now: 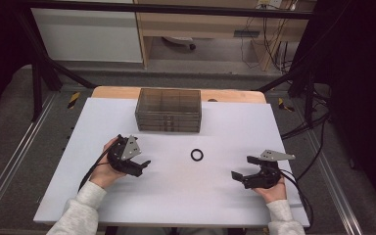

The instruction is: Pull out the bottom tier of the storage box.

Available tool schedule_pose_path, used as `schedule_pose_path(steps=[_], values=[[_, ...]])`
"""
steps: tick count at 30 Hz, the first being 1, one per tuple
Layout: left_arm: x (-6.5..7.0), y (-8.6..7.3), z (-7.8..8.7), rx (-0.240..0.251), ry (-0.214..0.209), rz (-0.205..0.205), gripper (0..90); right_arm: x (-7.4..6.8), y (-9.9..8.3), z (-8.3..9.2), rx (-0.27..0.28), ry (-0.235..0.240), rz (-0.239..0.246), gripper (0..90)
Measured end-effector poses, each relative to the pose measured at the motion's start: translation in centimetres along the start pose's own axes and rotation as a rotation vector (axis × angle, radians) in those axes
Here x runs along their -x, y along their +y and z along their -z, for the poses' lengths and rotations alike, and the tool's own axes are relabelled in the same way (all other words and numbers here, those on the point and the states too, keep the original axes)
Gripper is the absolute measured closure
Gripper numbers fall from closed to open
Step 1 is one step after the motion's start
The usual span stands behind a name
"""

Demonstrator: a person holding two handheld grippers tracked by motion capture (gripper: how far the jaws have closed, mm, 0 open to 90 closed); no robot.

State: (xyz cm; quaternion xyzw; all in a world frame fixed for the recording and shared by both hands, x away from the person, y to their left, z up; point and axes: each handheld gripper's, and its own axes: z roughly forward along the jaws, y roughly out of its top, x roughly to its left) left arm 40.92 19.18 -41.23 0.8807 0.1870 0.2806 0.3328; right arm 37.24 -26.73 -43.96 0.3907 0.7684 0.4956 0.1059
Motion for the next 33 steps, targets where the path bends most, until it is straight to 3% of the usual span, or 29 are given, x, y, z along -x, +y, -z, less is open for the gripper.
schedule_pose_path(steps=[14, 19, 33], values=[[0.4, 1.1, -1.6, -0.031, 0.026, -0.078, 8.9, 0.0, 0.0, 0.0, -0.003, -0.001, 0.003, 0.4], [0.4, 1.5, -2.1, -0.045, 0.036, -0.089, 8.9, 0.0, 0.0, -0.1, -0.006, 0.0, 0.003, 0.4], [0.9, 2.0, -4.0, -0.083, 0.096, -0.168, 10.4, 0.0, 0.0, -0.1, -0.009, 0.0, 0.002, 0.4]])
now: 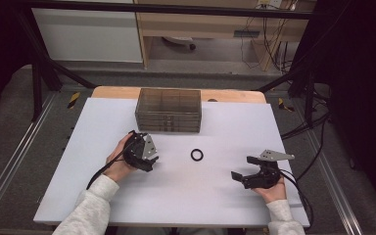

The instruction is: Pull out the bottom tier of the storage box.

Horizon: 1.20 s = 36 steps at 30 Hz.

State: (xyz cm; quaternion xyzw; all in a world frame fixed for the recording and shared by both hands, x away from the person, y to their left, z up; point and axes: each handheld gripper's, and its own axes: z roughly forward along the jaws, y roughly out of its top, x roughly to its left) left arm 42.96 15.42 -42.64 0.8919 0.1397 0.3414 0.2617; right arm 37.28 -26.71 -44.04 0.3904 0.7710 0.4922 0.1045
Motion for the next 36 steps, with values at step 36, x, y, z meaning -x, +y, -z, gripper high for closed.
schedule_pose_path(steps=[36], values=[[0.7, 1.2, -4.1, -0.009, 0.147, -0.194, 23.8, 0.0, 0.0, 0.0, 0.0, 0.002, -0.001, 0.3]])
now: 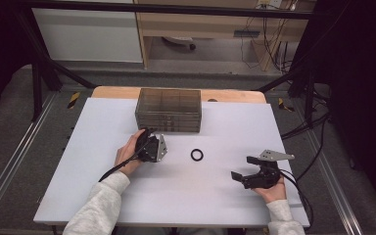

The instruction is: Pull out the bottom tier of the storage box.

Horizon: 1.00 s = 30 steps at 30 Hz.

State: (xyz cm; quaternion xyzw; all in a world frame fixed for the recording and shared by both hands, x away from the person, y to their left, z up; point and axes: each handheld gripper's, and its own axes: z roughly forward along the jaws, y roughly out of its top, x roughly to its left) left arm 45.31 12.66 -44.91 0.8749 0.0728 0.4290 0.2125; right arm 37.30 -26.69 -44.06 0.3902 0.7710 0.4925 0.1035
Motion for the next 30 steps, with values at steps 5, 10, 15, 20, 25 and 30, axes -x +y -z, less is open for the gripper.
schedule_pose_path(steps=[5, 10, 15, 20, 25, 30], values=[[0.2, 0.1, -0.3, -0.006, 0.028, -0.045, 26.9, 0.0, 0.0, 0.0, 0.0, 0.0, 0.0, 0.3], [0.4, 0.2, -0.5, -0.005, 0.047, -0.075, 29.3, 0.0, 0.0, 0.0, 0.0, 0.001, -0.002, 0.3], [0.5, 0.1, -0.9, -0.01, 0.058, -0.091, 31.0, 0.0, 0.0, 0.0, 0.0, 0.002, -0.001, 0.4], [0.6, 0.2, -1.1, -0.004, 0.08, -0.117, 34.2, 0.0, 0.0, 0.0, -0.002, 0.003, -0.001, 0.4], [0.9, 0.4, -1.3, 0.005, 0.123, -0.157, 38.9, 0.0, 0.0, 0.0, 0.001, 0.002, -0.002, 0.4], [1.1, 0.5, -1.8, 0.011, 0.144, -0.174, 41.2, 0.0, 0.0, 0.0, -0.001, 0.004, -0.002, 0.4]])
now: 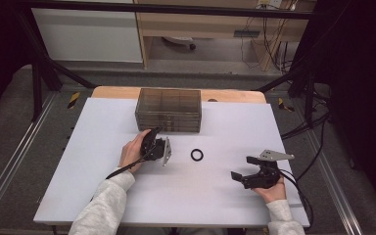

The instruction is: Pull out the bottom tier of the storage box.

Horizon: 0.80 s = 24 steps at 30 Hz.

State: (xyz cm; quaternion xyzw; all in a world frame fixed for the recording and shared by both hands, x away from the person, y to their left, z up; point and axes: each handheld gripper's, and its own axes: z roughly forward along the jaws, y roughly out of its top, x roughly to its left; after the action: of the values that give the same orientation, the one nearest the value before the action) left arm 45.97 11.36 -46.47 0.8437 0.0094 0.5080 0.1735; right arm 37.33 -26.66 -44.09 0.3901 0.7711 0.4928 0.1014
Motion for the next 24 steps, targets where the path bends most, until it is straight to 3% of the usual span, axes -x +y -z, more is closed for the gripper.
schedule_pose_path(steps=[24], values=[[1.3, -0.2, -1.8, 0.012, 0.074, -0.112, 58.3, 0.1, 0.0, 0.1, 0.007, 0.001, 0.001, 0.4]])
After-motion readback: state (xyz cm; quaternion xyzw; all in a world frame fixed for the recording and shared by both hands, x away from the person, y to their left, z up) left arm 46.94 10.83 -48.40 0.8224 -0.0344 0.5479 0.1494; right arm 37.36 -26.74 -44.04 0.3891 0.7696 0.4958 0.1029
